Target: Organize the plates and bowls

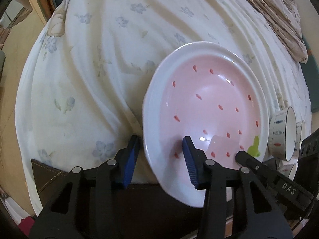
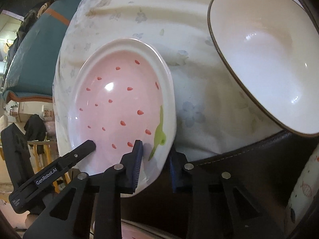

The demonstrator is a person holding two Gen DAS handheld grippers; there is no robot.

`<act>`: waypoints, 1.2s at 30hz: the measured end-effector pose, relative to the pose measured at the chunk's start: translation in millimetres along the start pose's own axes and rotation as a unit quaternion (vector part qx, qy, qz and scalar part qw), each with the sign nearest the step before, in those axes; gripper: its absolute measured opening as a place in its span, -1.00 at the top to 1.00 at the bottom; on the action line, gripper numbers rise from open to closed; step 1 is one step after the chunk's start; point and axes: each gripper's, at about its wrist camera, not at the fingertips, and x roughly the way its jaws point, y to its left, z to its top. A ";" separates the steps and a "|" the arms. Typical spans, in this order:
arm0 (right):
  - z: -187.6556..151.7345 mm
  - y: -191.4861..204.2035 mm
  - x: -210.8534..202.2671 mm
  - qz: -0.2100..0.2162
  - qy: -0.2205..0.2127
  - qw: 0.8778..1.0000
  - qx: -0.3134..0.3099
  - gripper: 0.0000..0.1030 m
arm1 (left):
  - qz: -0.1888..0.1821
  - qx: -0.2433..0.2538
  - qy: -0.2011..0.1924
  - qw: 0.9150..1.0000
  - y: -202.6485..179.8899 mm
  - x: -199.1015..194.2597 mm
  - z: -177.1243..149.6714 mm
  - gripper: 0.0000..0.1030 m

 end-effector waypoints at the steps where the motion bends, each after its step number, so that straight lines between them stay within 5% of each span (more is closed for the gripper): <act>1: 1.1 -0.8 0.6 0.002 0.002 1.000 0.001 0.53 | 0.003 0.001 -0.001 1.000 -1.5 0.7 -0.1 0.21; 7: -1.9 4.3 1.1 -0.001 -0.007 1.000 -0.020 0.47 | 0.037 0.071 -0.016 0.997 -27.9 2.5 -4.8 0.22; 13: -5.8 12.0 -5.5 0.014 -0.026 0.998 -0.059 0.58 | 0.022 0.046 -0.038 0.998 -12.9 -15.6 -3.9 0.53; 36: -36.2 34.1 -63.1 0.052 -0.064 0.993 -0.082 0.58 | 0.028 0.099 -0.106 0.989 -37.9 -94.5 -48.6 0.58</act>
